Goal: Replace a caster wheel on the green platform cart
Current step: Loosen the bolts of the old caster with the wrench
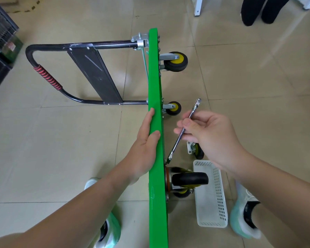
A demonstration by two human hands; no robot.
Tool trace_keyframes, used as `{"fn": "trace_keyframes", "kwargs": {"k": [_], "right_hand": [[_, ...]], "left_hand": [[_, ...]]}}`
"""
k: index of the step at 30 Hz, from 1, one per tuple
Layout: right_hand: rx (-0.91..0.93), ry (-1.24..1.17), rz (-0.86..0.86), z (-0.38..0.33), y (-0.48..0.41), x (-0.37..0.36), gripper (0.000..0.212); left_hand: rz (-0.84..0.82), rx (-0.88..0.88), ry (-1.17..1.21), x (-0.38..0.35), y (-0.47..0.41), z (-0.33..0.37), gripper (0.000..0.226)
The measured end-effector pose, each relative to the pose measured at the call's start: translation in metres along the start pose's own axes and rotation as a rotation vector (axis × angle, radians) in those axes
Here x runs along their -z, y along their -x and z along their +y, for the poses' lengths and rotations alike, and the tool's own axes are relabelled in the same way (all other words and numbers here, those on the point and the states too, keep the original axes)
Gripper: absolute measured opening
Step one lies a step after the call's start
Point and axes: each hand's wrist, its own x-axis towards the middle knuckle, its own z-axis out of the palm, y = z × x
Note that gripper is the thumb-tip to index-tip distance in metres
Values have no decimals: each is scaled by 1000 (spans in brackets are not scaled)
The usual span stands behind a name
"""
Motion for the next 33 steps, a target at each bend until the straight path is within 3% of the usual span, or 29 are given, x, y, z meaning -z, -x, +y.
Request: {"fn": "trace_keyframes", "kwargs": {"k": [12,16,26,29,33], "right_hand": [[-137,50,-105,4,-20,-14,11],[-106,95,-127,5,-18,-20,13],[371,305,-291,24,42,-7,29],[583,444,-269,40,55,4,20],[638,322,-147,29,55,8,14]], "left_hand": [[-1,-6,11,1,0,-2,60],[-7,0,17,1,-2,-4,60],[-3,-12,26,1,0,-3,59],[7,-25,35,1,0,-2,57],[13,-36,25,0,-1,-4,57]]}}
